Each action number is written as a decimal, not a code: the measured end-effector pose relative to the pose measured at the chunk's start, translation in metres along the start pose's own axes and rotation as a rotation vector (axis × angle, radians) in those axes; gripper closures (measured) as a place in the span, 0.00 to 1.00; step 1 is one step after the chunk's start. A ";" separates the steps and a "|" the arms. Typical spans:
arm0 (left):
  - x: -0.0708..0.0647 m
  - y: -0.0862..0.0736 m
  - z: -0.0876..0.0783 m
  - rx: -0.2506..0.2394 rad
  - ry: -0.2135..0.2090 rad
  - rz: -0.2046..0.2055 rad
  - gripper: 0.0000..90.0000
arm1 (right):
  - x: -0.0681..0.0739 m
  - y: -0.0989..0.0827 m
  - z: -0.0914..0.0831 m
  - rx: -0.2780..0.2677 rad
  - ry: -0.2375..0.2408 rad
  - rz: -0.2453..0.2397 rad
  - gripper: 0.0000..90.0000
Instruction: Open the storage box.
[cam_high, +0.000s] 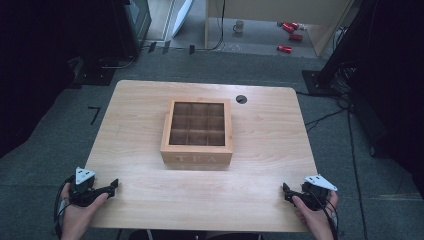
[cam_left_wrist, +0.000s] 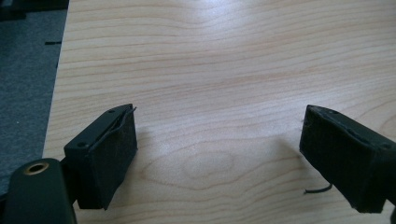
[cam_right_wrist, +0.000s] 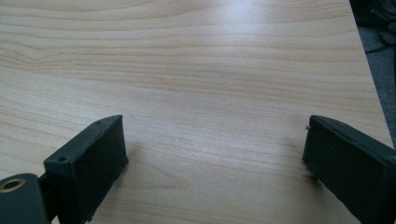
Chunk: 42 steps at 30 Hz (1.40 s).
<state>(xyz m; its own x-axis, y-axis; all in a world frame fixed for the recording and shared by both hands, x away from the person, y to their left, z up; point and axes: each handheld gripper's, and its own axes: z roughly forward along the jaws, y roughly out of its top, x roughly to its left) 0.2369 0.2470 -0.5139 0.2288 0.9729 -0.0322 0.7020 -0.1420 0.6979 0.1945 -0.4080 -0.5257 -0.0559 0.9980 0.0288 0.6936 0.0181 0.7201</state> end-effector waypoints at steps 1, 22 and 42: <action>0.000 0.000 0.000 0.000 0.000 0.000 0.13 | 0.000 0.000 0.000 0.000 0.000 0.000 0.06; -0.058 0.049 0.011 -0.095 -0.176 0.048 0.14 | 0.023 0.023 -0.005 -0.043 0.052 -0.028 0.08; -0.123 0.083 0.033 -0.134 -0.313 0.147 0.38 | 0.090 0.076 0.005 -0.107 0.184 -0.111 0.09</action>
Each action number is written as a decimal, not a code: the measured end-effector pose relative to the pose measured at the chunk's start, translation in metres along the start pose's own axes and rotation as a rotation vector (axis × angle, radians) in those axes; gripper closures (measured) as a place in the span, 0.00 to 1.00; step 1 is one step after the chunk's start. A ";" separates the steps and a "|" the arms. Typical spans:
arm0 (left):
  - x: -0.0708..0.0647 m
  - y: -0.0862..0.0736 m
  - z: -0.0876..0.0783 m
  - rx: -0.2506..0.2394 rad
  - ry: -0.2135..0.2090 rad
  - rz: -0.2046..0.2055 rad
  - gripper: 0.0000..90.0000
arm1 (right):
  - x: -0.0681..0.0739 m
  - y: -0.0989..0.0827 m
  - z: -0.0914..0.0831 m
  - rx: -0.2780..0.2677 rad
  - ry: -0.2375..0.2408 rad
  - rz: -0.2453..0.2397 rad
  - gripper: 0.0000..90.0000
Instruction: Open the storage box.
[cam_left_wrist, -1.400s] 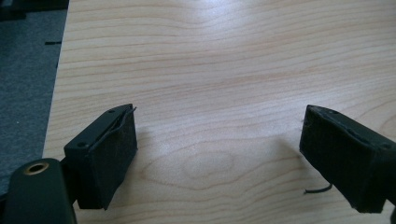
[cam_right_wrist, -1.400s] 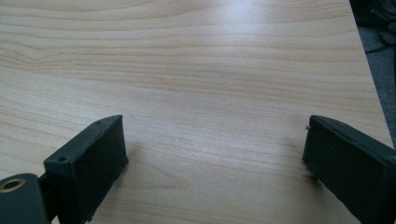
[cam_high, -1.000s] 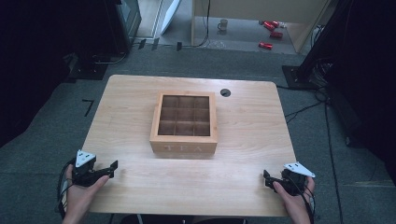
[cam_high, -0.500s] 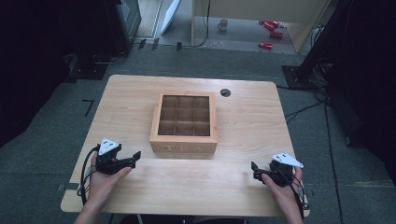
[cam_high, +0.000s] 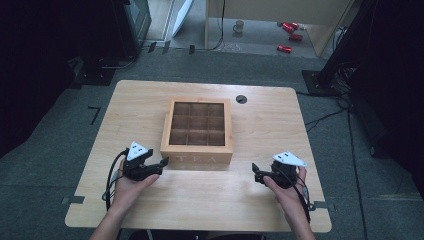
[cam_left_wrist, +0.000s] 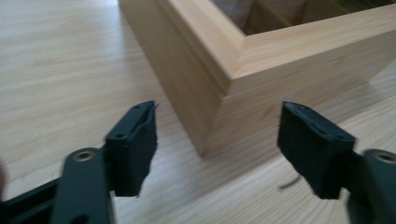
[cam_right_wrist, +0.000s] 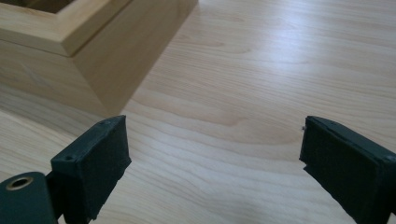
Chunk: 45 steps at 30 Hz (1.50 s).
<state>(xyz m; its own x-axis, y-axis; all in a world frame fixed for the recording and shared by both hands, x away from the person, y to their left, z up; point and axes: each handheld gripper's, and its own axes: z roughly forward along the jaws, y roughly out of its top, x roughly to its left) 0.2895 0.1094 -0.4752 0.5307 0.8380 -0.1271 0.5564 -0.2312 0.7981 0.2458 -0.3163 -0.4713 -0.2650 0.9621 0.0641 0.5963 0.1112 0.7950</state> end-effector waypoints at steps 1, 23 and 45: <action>-0.001 0.001 0.001 -0.006 -0.007 -0.002 0.44 | 0.006 0.004 0.004 -0.001 0.010 -0.010 0.09; 0.002 0.003 0.003 -0.031 -0.068 -0.038 0.65 | 0.045 0.038 0.027 -0.024 0.077 -0.058 0.09; 0.007 0.004 -0.004 -0.067 -0.106 -0.061 0.69 | 0.064 0.050 0.034 -0.032 0.124 -0.095 0.09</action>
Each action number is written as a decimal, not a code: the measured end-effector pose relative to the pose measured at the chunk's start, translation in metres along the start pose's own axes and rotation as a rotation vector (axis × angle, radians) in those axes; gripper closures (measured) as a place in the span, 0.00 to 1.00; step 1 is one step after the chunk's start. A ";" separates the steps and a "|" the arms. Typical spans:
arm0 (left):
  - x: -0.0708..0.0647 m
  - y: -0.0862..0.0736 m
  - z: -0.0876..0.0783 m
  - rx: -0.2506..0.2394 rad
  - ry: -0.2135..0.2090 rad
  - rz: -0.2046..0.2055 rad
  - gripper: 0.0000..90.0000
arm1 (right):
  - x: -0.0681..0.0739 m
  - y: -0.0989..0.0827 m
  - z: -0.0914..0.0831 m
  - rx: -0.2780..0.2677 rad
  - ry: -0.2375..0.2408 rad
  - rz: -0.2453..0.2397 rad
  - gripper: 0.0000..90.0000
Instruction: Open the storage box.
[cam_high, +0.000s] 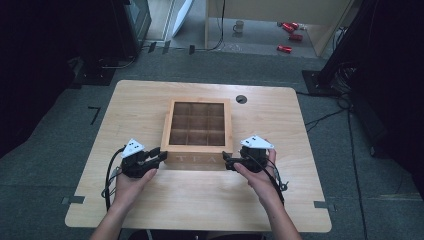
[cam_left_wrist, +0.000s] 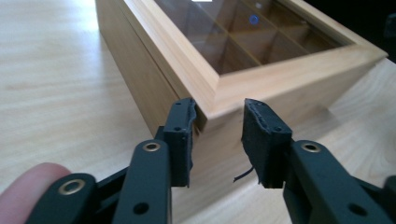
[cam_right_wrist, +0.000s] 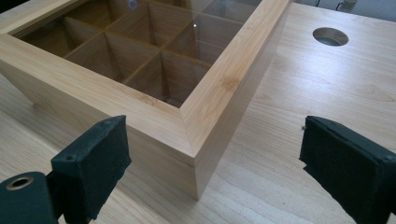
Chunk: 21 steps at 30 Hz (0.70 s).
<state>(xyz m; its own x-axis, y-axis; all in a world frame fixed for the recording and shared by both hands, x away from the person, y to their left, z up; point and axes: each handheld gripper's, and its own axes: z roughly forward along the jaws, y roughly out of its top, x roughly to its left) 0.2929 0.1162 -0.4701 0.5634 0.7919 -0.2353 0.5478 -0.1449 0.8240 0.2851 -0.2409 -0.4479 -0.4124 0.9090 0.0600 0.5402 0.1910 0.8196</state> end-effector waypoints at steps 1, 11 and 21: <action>0.000 -0.001 0.000 0.008 0.002 0.002 0.69 | 0.000 0.000 0.000 0.000 0.000 0.000 0.09; -0.002 -0.008 0.013 0.065 0.049 0.018 0.68 | -0.003 -0.005 0.002 0.012 0.000 0.010 0.09; -0.001 -0.004 0.007 0.041 0.041 0.017 0.74 | -0.001 -0.009 0.007 0.016 0.006 0.010 0.09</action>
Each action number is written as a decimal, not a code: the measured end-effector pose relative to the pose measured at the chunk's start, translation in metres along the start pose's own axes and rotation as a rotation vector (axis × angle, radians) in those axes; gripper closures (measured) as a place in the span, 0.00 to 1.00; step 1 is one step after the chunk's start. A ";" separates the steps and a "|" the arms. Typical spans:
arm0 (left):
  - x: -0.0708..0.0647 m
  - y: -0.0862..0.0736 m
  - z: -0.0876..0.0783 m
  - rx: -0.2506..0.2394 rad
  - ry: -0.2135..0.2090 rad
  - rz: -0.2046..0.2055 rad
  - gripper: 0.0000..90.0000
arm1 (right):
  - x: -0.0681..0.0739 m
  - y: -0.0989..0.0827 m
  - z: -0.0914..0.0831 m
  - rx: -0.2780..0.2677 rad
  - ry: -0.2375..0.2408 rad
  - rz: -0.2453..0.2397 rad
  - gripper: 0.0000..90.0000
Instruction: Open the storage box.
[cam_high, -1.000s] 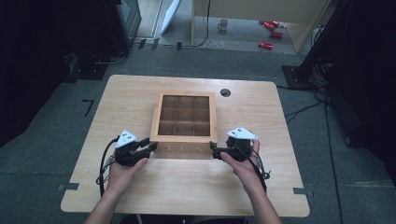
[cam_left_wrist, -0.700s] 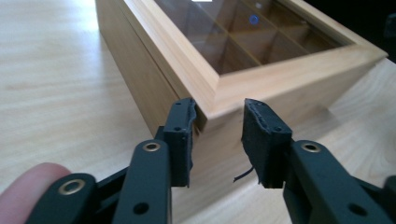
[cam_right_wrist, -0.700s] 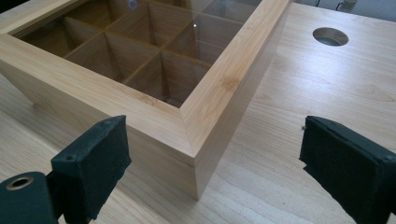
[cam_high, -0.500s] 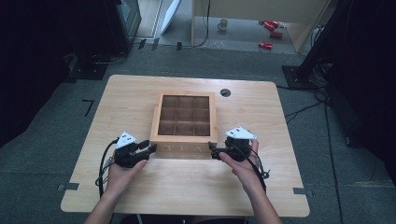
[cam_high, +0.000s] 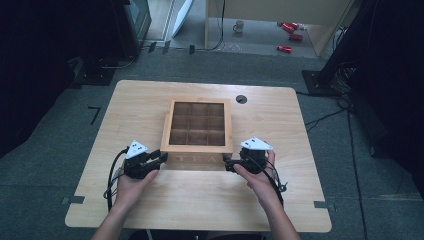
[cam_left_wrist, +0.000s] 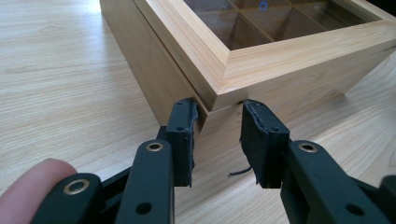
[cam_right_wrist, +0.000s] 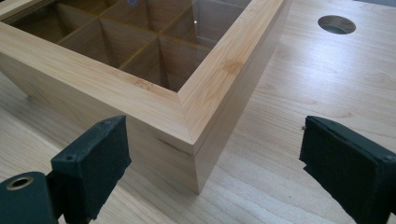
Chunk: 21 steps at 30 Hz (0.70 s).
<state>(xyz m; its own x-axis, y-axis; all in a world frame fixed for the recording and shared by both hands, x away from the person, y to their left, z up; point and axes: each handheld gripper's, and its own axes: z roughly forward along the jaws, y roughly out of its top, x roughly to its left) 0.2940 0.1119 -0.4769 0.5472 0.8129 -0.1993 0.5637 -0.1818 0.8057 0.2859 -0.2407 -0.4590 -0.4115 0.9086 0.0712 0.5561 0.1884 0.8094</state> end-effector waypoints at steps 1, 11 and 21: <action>0.000 0.000 0.000 0.000 0.000 0.001 0.74 | 0.000 0.000 0.000 0.000 0.000 -0.002 0.09; -0.001 0.004 -0.003 -0.016 0.006 0.011 0.76 | 0.002 -0.005 0.005 0.000 0.035 -0.006 0.09; 0.001 0.011 -0.006 -0.034 0.005 0.006 0.76 | -0.001 -0.007 0.011 -0.015 0.016 -0.014 0.09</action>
<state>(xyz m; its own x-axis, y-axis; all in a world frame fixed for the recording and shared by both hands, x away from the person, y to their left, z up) 0.2969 0.1135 -0.4651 0.5475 0.8146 -0.1916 0.5387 -0.1680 0.8256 0.2901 -0.2389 -0.4709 -0.4311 0.8997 0.0687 0.5391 0.1957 0.8192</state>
